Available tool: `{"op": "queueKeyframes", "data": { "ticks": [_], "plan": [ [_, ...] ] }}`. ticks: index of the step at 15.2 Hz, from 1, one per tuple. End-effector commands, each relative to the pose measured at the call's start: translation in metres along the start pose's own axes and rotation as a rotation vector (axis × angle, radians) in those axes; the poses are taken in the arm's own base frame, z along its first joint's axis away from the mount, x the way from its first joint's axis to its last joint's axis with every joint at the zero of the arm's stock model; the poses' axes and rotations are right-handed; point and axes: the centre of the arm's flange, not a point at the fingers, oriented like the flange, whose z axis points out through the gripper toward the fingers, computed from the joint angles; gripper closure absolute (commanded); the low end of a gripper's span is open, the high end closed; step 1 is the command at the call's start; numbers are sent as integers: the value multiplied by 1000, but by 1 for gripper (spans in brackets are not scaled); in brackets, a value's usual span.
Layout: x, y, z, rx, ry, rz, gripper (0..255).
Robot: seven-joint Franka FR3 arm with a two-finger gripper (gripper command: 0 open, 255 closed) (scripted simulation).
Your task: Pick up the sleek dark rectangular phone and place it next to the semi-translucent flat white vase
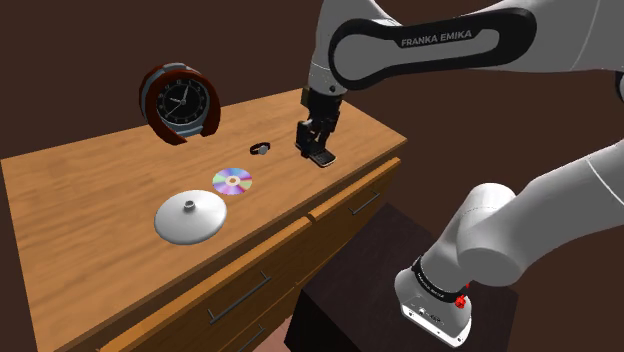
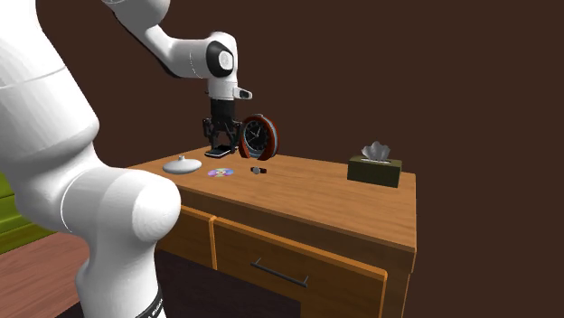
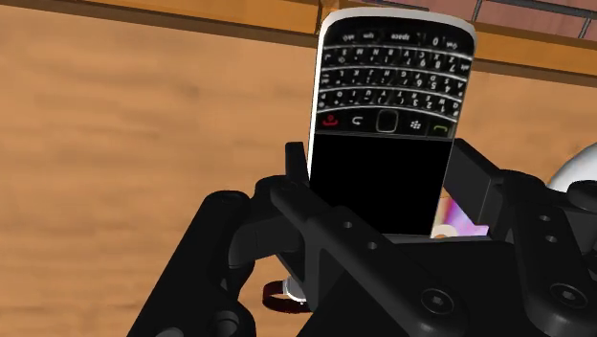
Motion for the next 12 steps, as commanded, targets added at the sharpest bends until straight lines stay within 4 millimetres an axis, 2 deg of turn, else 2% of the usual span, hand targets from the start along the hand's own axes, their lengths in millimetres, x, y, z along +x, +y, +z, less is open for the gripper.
{"op": "queueKeyframes", "data": {
  "ticks": [1,12],
  "plan": [
    [5,-27,2,1,0,1,255],
    [25,-170,10,1,0,1,255]
  ]
}}
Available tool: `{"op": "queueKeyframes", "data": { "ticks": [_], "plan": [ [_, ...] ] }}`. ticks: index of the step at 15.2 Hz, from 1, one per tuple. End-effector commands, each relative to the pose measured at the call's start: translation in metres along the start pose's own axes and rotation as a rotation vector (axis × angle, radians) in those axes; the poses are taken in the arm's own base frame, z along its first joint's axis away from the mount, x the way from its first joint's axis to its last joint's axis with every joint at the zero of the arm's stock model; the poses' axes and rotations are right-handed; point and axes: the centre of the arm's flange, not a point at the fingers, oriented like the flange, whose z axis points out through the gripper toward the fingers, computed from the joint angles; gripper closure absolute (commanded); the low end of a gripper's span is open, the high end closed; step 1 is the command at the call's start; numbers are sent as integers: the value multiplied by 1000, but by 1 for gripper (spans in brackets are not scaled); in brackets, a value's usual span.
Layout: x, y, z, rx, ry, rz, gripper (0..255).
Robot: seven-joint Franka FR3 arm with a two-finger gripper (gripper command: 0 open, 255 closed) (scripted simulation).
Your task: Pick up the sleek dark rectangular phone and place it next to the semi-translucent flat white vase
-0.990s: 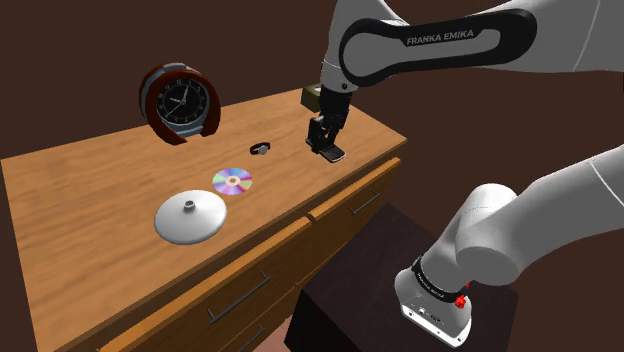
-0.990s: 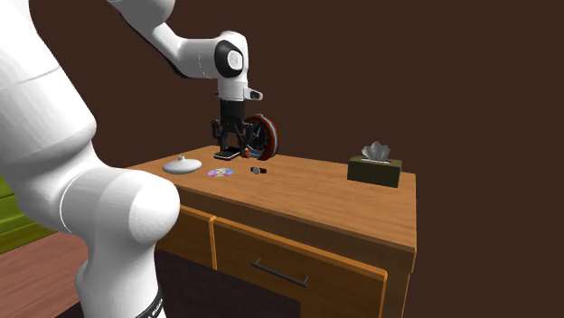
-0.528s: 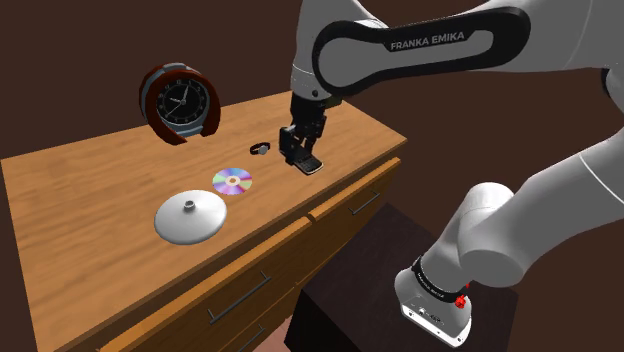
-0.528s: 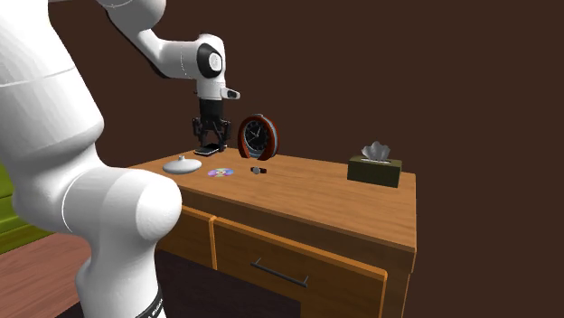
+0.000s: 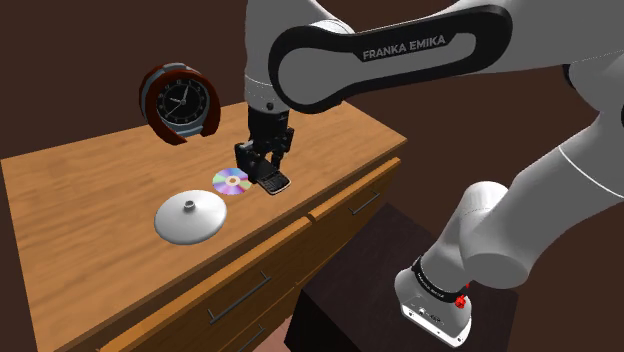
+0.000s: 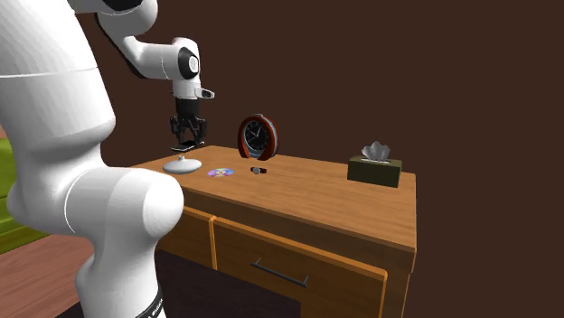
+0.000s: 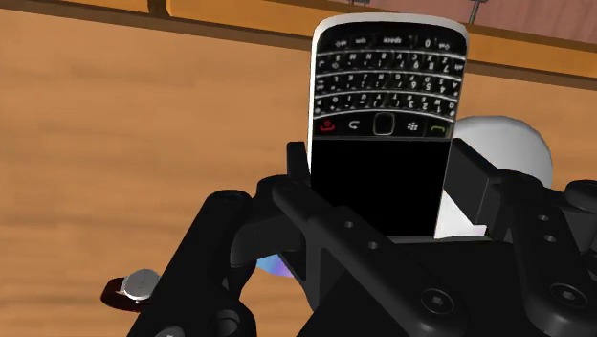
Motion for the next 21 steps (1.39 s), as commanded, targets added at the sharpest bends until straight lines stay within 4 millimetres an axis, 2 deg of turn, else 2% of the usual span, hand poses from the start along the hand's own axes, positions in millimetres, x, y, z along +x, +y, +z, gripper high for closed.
{"op": "queueKeyframes", "data": {
  "ticks": [1,21],
  "plan": [
    [6,-27,3,1,0,1,255],
    [42,-289,17,1,0,1,255]
  ]
}}
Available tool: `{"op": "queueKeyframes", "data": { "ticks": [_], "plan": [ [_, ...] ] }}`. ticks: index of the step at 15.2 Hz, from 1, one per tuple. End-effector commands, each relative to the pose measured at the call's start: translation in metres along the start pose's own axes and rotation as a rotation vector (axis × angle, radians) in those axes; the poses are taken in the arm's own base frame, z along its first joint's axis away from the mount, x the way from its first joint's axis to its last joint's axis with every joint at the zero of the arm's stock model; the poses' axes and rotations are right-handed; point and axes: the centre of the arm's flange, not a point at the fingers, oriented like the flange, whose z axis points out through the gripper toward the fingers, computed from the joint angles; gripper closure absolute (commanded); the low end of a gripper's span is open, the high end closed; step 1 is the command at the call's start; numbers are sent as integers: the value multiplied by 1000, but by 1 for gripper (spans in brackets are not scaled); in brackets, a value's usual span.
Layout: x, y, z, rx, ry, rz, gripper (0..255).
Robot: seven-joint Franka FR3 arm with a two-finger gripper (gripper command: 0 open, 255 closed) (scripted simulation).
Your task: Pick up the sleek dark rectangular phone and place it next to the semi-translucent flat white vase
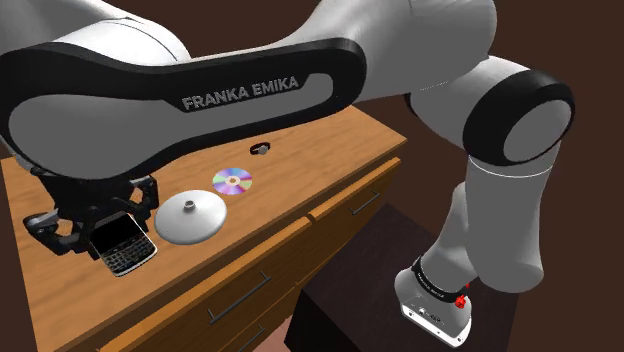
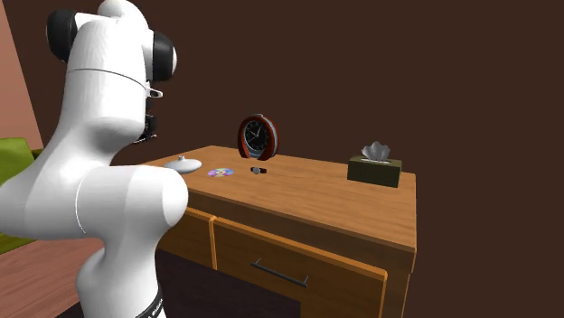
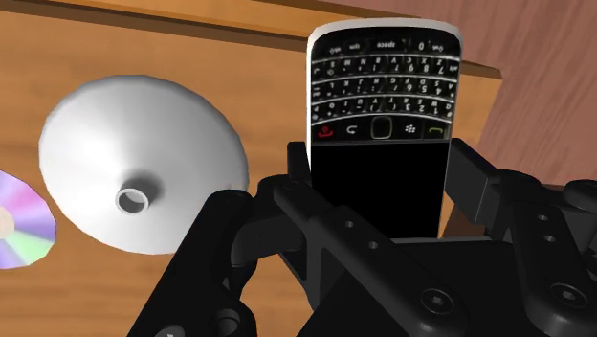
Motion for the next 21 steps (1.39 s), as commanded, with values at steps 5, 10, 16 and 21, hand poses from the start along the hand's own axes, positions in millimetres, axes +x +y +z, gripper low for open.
{"op": "queueKeyframes", "data": {
  "ticks": [5,10,16,21],
  "plan": [
    [10,-65,11,0,0,2,255],
    [10,-63,37,0,0,2,255],
    [11,-61,69,0,0,2,255],
    [12,-60,95,0,0,2,255]
  ]
}}
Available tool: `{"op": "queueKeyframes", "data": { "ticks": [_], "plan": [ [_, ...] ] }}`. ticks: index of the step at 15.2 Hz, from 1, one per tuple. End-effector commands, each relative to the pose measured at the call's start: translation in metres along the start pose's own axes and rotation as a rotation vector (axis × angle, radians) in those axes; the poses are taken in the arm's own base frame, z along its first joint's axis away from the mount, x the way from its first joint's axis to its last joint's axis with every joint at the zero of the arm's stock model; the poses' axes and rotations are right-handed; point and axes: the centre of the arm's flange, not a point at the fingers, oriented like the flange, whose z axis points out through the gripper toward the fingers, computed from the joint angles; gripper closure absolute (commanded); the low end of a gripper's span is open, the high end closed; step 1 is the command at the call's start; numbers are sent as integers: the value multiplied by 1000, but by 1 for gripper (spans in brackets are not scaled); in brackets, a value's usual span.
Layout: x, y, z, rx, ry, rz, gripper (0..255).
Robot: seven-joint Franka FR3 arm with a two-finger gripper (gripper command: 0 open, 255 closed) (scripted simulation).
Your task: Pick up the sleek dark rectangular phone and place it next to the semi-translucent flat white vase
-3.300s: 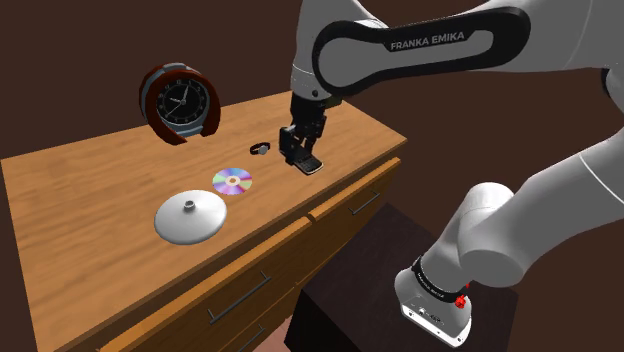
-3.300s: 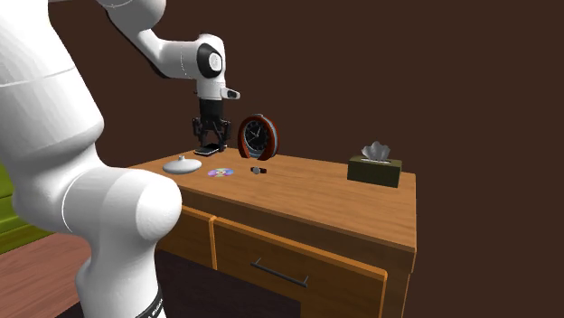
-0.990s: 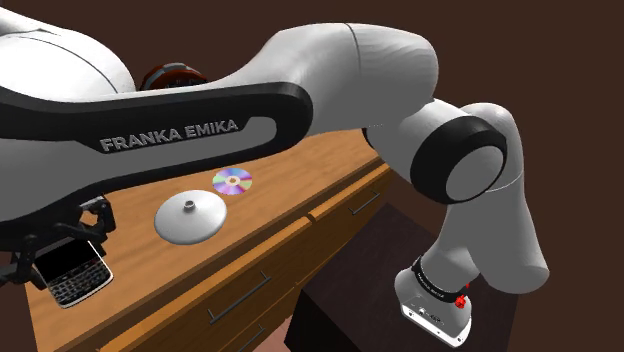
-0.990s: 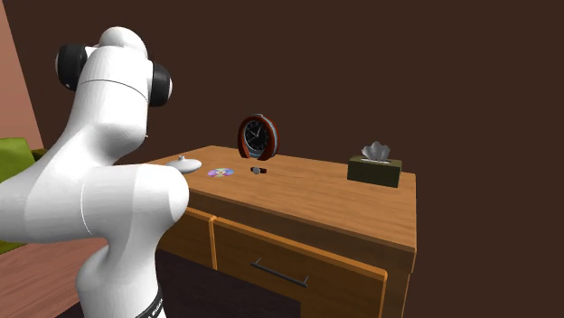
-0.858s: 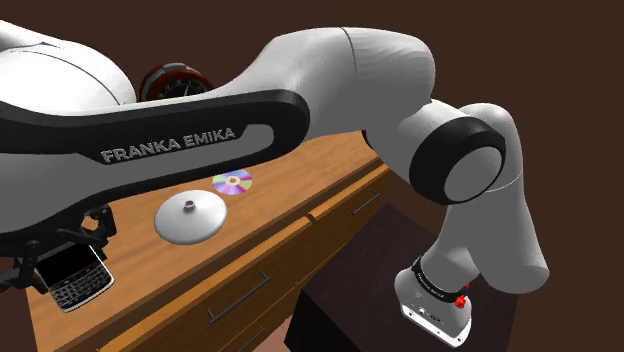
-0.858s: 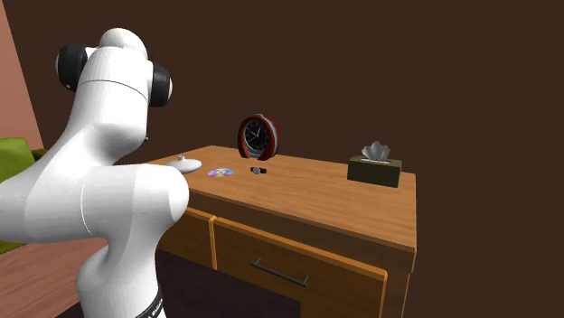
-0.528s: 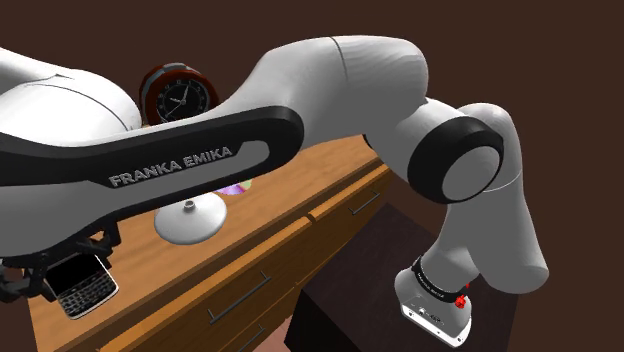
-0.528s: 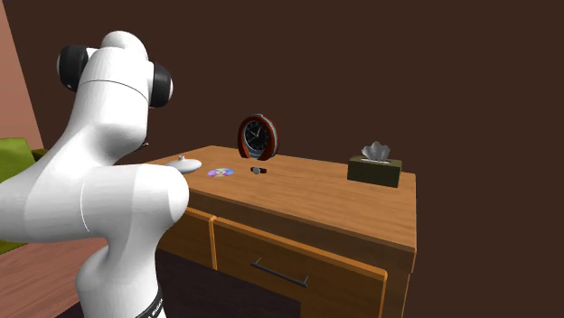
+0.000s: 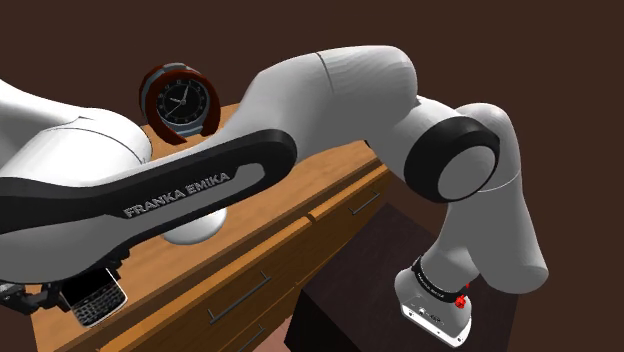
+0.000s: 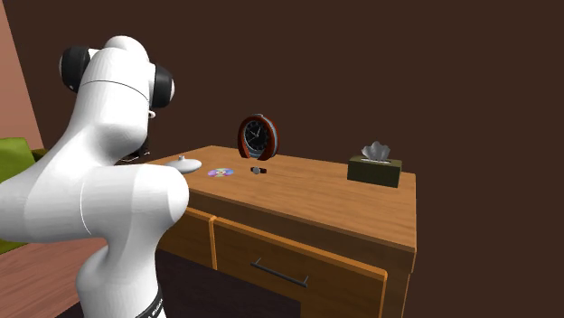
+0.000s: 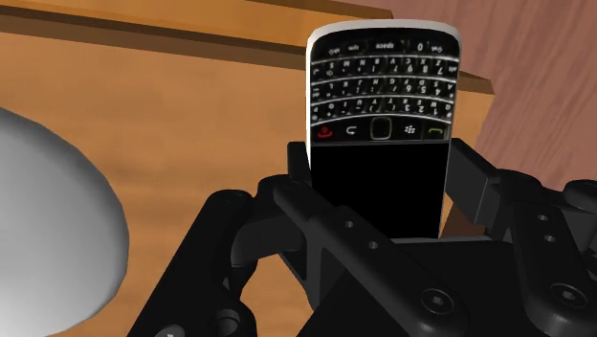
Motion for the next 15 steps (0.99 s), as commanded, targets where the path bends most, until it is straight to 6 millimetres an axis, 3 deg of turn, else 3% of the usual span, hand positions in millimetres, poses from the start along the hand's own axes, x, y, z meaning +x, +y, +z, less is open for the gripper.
{"op": "queueKeyframes", "data": {
  "ticks": [1,8,15],
  "plan": [
    [1,2,12,0,0,0,255],
    [2,4,46,0,0,0,255],
    [2,4,46,0,0,0,255]
  ]
}}
